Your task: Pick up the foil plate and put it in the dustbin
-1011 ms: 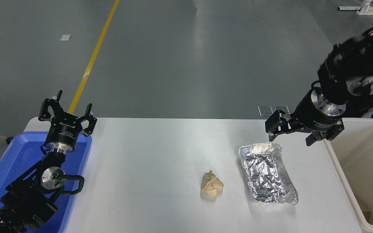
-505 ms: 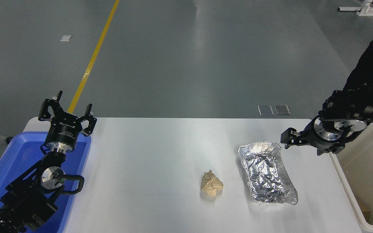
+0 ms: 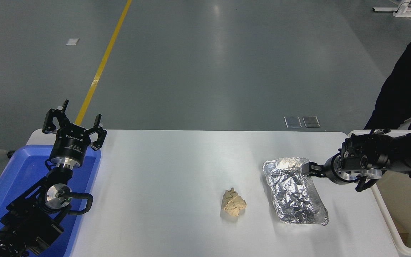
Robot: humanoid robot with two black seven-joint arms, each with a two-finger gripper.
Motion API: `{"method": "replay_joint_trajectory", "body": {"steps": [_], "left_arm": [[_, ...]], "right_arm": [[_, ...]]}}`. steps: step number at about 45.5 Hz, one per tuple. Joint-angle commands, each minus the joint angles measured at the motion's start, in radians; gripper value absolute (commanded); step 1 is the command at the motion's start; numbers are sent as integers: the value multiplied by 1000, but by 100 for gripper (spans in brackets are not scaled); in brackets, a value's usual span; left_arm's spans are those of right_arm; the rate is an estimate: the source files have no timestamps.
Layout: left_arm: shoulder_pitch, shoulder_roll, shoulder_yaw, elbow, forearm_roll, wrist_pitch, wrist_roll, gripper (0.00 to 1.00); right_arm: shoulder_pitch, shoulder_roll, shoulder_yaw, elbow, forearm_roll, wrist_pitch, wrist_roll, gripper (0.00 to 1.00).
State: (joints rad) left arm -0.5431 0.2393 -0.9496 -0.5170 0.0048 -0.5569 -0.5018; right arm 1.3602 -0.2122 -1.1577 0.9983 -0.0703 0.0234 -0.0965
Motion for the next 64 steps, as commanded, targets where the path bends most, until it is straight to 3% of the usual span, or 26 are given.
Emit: {"method": "replay_joint_trajectory", "body": {"steps": [1,30,35,36,40,46,64], "left_arm": [[0,0,0,0,0,0,0,98],[0,0,0,0,0,0,0,98],[0,0,0,0,0,0,0,98],[0,0,0,0,0,0,0,98],[0,0,0,0,0,0,0,98],[0,0,0,0,0,0,0,98],[0,0,0,0,0,0,0,98]], "right_arm": [[-61,13,35,-18,-9,-40,1,100],[-144,14,93,-58,-37,-82,3,96],[-158,14,110,-60,-72,-105,3,84],[-161,13,110,-60,-74,-108,3,77],[-165,13,110,-60,-75,-109,3,35],[-170,13,110,-60,-75,-108,3,0],[-144,2,110,-58,-98,-112,24,0]]}}
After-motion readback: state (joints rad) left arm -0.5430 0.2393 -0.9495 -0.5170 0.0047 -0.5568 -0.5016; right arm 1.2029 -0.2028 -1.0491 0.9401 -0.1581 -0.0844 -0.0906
